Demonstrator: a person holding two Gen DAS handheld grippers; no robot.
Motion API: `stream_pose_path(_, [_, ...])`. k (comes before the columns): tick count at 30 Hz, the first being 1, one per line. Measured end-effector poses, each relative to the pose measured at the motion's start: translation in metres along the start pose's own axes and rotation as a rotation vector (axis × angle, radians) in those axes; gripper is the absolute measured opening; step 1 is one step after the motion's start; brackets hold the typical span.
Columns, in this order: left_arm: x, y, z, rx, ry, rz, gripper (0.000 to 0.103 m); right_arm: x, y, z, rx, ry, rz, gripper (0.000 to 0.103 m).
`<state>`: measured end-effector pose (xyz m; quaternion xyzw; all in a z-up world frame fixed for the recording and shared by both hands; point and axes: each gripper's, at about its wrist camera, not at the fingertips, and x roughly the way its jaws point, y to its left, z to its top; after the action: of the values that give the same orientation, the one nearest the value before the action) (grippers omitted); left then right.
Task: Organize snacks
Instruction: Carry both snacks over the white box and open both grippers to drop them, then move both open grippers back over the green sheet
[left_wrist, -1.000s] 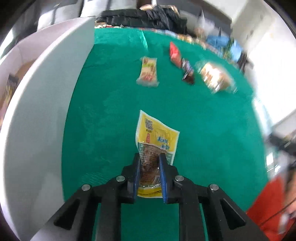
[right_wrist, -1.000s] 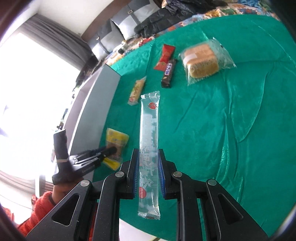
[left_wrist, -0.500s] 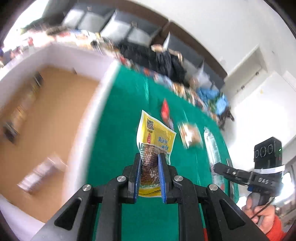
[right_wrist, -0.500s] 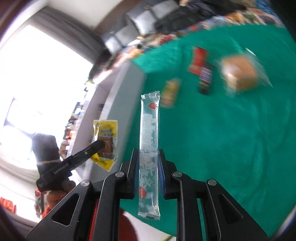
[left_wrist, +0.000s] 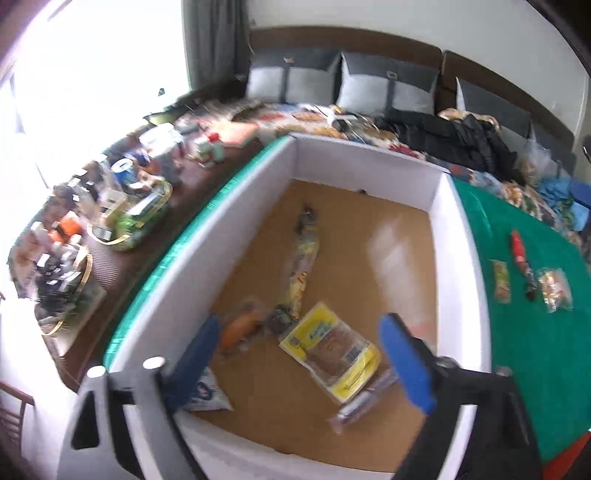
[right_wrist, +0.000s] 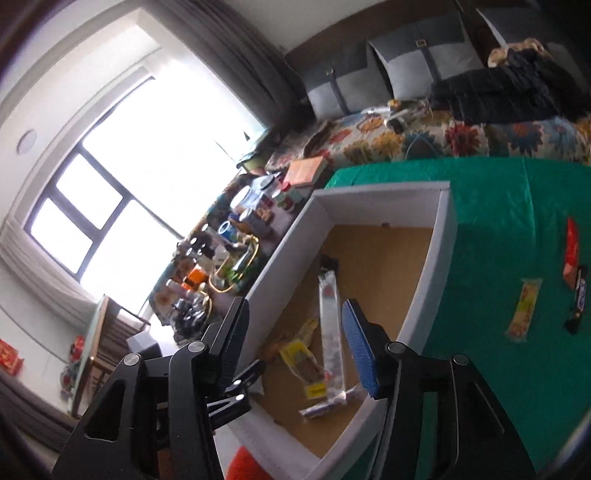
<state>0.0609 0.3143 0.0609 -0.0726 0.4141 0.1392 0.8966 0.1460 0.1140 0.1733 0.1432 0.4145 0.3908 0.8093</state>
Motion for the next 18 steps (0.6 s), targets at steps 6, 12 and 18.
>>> stream_pose_path(6, [-0.028,-0.048,-0.019,-0.018,-0.041,-0.177,0.093,-0.030,-0.085,-0.057,-0.180,0.000,-0.350,0.071])
stream_pose_path(12, [-0.053,-0.177,-0.050,0.151,-0.002,-0.477,0.103,-0.080,-0.255,-0.171,-0.080,0.144,-0.730,0.071])
stream_pose_path(18, [0.025,-0.302,-0.109,0.251,0.187,-0.465,0.102,-0.166,-0.342,-0.216,0.078,0.013,-0.906,0.071])
